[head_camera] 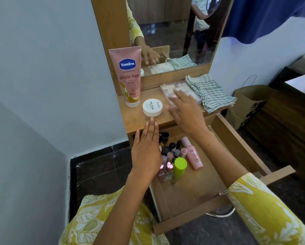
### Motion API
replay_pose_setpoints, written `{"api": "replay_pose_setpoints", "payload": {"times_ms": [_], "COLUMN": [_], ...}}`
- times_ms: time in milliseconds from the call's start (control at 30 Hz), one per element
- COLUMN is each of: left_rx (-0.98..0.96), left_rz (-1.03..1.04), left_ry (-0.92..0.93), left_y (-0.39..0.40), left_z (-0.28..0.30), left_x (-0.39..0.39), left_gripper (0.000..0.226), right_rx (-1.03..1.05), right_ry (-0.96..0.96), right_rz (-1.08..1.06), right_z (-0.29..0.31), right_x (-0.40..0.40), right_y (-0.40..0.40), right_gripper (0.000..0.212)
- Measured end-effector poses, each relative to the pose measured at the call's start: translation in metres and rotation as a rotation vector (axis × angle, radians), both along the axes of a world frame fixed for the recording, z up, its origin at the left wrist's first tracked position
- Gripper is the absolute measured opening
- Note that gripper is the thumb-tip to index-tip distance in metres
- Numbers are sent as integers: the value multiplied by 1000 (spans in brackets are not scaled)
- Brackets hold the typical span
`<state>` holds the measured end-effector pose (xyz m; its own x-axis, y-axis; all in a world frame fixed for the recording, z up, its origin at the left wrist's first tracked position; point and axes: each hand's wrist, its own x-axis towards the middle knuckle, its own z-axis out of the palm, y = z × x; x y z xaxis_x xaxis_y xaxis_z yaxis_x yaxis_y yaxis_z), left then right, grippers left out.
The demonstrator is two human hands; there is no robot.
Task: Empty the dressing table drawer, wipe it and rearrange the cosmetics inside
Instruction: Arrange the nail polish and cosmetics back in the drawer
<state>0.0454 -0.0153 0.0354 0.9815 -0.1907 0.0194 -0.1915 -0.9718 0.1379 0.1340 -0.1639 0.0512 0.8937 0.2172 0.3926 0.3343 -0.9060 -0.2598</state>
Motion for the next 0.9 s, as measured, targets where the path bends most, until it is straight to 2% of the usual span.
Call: {"api": "replay_pose_setpoints", "payload": {"times_ms": [100, 233, 300, 400, 600, 800, 900], "left_rx": [-2, 0, 6, 27, 25, 27, 28], "left_rz": [3, 7, 6, 4, 8, 2, -4], "left_ry": [2, -1, -2, 5, 9, 24, 19], "left_y": [0, 0, 0, 0, 0, -1, 0], "left_z": [-2, -2, -2, -1, 0, 1, 2], "left_x": [1, 1, 1, 1, 1, 2, 1], "left_gripper": [76, 74, 75, 76, 73, 73, 73], "right_rx": [-121, -196, -216, -134, -112, -53, -40], "right_ry": [151, 140, 61, -94, -220, -512, -535], "right_rz": [-68, 34, 64, 105, 172, 196, 202], "right_z": [-5, -7, -8, -10, -17, -7, 3], "right_x": [4, -9, -19, -26, -27, -39, -57], "right_y": [-27, -35, -39, -46, -49, -55, -63], "right_gripper": [61, 66, 60, 47, 36, 19, 19]}}
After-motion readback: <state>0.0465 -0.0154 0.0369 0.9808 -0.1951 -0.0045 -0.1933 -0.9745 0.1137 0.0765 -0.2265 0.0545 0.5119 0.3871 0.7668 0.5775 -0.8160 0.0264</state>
